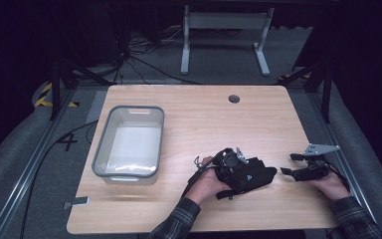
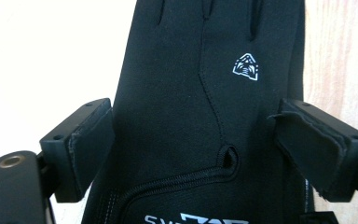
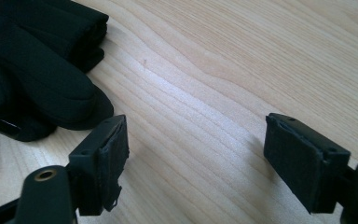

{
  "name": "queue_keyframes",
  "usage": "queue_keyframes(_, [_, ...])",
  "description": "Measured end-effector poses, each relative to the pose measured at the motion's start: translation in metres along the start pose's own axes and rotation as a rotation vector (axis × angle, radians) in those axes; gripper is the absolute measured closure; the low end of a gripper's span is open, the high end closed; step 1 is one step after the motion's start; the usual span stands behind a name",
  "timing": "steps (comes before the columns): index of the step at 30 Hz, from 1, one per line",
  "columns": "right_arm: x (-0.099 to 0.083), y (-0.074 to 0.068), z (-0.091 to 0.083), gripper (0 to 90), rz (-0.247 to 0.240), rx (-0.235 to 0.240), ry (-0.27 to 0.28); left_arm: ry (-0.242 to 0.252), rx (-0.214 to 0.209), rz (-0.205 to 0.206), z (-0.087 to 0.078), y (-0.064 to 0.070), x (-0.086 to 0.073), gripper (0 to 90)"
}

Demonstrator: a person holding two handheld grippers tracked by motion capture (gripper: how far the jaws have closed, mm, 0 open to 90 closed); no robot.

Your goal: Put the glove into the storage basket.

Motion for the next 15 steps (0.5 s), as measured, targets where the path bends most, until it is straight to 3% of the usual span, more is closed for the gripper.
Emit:
queue_keyframes(2, [-0.0001, 0.0003, 0.0000, 23.1, 0.000, 0.001, 0.002, -0.014, 0.018, 0.003, 0.0022, 0.0009, -0.0004, 10.4])
queue_keyframes(6, [-0.0006, 0.0002, -0.0002, 23.1, -0.006, 0.001, 0.003, -0.012, 0.001, -0.009, 0.0042, -0.0002, -0.0022, 10.3])
queue_keyframes(10, [-0.0009, 0.0004, -0.0003, 23.2, -0.006, 0.004, 0.007, -0.005, -0.023, -0.032, 0.0043, -0.0016, -0.0046, 15.3])
queue_keyframes(15, [-0.0010, 0.0002, -0.0003, 23.1, -0.009, 0.006, 0.006, 0.011, -0.027, -0.025, 0.0032, -0.0017, -0.0058, 22.0])
Point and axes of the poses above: each handheld gripper's, and its own axes: z roughly forward along the jaws, x roughly out of its top, y roughly to its right, the point moved 2 cm from there along z, roughly forward along the jaws, and after that the axes turned 11 degrees about y, right-handed, at the moved point
